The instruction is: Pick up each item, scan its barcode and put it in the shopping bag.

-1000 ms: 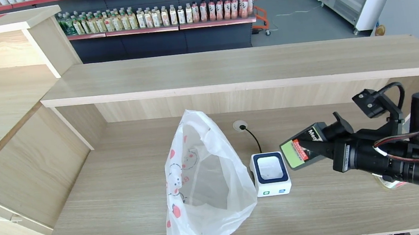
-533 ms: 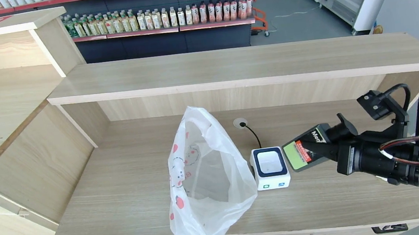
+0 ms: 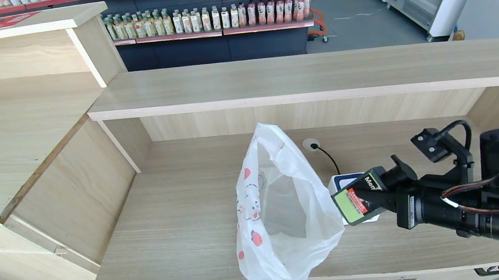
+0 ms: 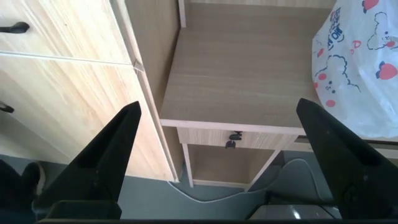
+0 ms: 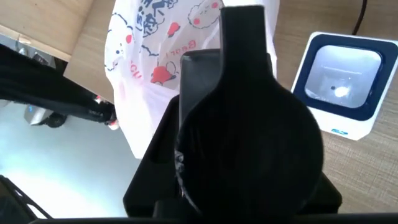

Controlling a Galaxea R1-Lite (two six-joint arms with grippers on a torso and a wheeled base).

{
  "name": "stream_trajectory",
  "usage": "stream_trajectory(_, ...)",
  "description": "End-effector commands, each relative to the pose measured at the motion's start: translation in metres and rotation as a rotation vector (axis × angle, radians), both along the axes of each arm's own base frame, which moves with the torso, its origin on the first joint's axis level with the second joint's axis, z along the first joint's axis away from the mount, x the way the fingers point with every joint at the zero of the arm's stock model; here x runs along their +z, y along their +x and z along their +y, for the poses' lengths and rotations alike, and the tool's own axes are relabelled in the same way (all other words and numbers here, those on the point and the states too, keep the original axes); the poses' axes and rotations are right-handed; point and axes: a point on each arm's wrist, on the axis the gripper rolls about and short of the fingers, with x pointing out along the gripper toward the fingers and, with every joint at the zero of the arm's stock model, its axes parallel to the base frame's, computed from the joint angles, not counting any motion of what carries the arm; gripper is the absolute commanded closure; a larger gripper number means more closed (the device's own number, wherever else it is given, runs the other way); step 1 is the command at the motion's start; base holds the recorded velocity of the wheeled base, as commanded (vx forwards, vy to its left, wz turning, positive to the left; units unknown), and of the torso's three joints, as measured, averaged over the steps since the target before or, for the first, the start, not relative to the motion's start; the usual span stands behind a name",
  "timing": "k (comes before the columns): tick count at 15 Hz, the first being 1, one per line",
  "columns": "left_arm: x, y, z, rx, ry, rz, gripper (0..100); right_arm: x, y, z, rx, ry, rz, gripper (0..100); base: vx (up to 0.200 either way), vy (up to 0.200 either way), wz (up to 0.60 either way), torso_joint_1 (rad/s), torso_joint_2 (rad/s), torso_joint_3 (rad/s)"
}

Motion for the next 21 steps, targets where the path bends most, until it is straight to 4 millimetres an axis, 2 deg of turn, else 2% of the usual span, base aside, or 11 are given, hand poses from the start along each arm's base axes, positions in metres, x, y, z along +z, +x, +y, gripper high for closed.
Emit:
stream_trajectory(1, 0.000, 0.000, 0.000, 0.000, -0.001, 0.000, 0, -0.017, 0.015, 0.008, 0.026, -0.081, 0.022, 100, 0.000, 0.000, 0.00, 0.000, 0.00, 0.000)
stream_trajectory(2, 0.000, 0.000, 0.000, 0.000, -0.001, 0.000, 0, -0.021, 0.017, 0.008, 0.034, -0.099, 0.027, 100, 0.000, 0.000, 0.00, 0.000, 0.00, 0.000)
stream_trajectory(6, 0.000, 0.000, 0.000, 0.000, -0.001, 0.000, 0, -0.052, 0.038, 0.039, 0.126, -0.159, -0.002, 100, 0.000, 0.000, 0.00, 0.000, 0.00, 0.000)
stream_trajectory(8, 0.000, 0.000, 0.000, 0.000, -0.001, 0.000, 0, -0.065, 0.042, 0.047, 0.167, -0.208, -0.013, 100, 0.000, 0.000, 0.00, 0.000, 0.00, 0.000)
stream_trajectory(10, 0.000, 0.000, 0.000, 0.000, -0.001, 0.000, 0, -0.078, 0.060, 0.054, 0.204, -0.200, -0.038, 100, 0.000, 0.000, 0.00, 0.000, 0.00, 0.000)
stream_trajectory(13, 0.000, 0.000, 0.000, 0.000, -0.001, 0.000, 0, -0.085, 0.081, 0.060, 0.189, -0.197, -0.045, 100, 0.000, 0.000, 0.00, 0.000, 0.00, 0.000)
stream_trajectory(19, 0.000, 0.000, 0.000, 0.000, -0.001, 0.000, 0, -0.095, 0.105, 0.078, 0.239, -0.284, -0.114, 100, 0.000, 0.000, 0.00, 0.000, 0.00, 0.000)
stream_trajectory(20, 0.000, 0.000, 0.000, 0.000, -0.001, 0.000, 0, -0.089, 0.109, 0.083, 0.249, -0.274, -0.132, 0, 0.000, 0.000, 0.00, 0.000, 0.00, 0.000)
stream_trajectory(21, 0.000, 0.000, 0.000, 0.000, -0.001, 0.000, 0, -0.087, 0.110, 0.086, 0.252, -0.267, -0.137, 0, 0.000, 0.000, 0.00, 0.000, 0.00, 0.000)
